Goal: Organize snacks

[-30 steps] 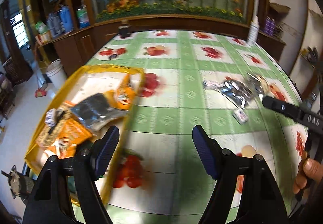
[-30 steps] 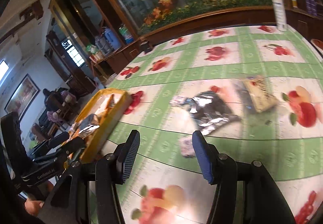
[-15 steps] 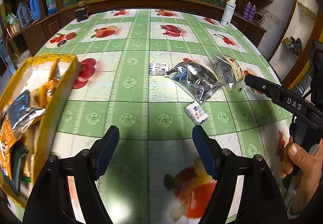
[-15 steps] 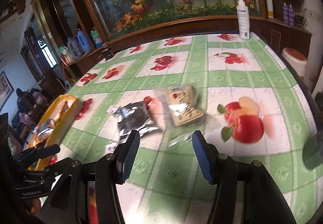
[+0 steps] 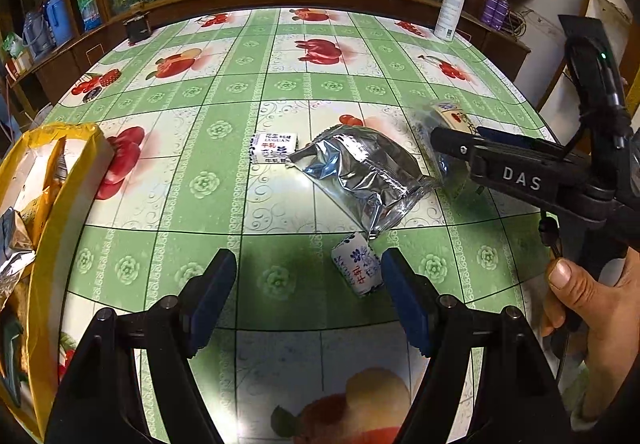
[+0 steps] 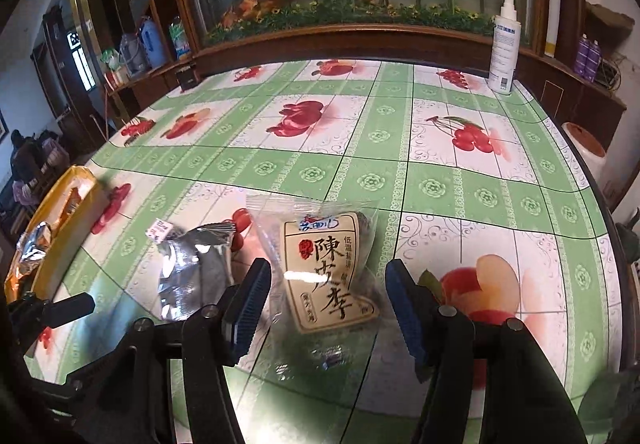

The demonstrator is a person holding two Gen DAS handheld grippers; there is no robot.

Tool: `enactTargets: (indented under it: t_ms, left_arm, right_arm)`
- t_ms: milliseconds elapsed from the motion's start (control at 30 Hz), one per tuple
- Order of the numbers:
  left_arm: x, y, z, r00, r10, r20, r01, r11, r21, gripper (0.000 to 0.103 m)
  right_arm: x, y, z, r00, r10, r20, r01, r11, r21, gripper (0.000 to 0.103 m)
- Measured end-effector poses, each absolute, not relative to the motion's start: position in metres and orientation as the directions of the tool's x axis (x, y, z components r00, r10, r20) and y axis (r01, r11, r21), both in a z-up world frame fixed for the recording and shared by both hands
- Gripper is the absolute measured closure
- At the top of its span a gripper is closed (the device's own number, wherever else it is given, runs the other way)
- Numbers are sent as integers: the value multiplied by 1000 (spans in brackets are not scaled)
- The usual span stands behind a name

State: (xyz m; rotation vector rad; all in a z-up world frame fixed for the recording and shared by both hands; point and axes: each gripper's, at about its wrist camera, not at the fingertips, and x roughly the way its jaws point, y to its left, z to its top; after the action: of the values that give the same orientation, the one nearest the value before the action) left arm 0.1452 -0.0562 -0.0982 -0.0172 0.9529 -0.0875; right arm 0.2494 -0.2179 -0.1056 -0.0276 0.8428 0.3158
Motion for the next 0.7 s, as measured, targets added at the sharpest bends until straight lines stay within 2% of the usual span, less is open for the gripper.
enactTargets:
  t_ms: [233, 300, 433, 467, 500, 533, 567, 600, 700]
  left_arm:
    - [153, -68, -109, 551, -95, -829, 90, 994, -54, 28]
    - [153, -75, -113, 556, -56, -829, 97, 995, -2, 25]
    - [151, -74, -113, 566, -69, -822, 114, 994, -6, 26]
    - [149, -71, -112, 572, -68, -817, 114, 994, -3, 37]
    - [148, -68, -111, 578, -70, -813, 115, 993, -3, 59]
    - [147, -65, -109, 580, -71, -811, 113, 994, -5, 71]
    - [147, -60, -108, 577, -76, -813, 112, 994, -13, 89]
    - [147, -55, -108, 572, -84, -816, 113, 993, -23, 93]
    - [141, -42, -108, 569, -88, -818, 101, 994, -37, 93]
  right_arm:
    - [244, -221, -109, 613, 263, -746, -274, 955, 111, 48]
    - [240, -224, -108, 611, 266, -745, -270, 955, 120, 48]
    - [234, -228, -107, 610, 280, -741, -266, 954, 141, 52]
    - [231, -229, -106, 610, 285, -739, -262, 953, 152, 55]
    - [229, -230, -105, 609, 290, -738, -257, 953, 162, 56]
    - [227, -231, -104, 607, 298, -736, -255, 951, 175, 56]
    - [223, -233, -103, 607, 310, -732, -254, 948, 192, 57]
    - [219, -233, -102, 609, 316, -727, -252, 947, 200, 57]
    - [205, -235, -97, 619, 340, -708, -253, 940, 230, 57]
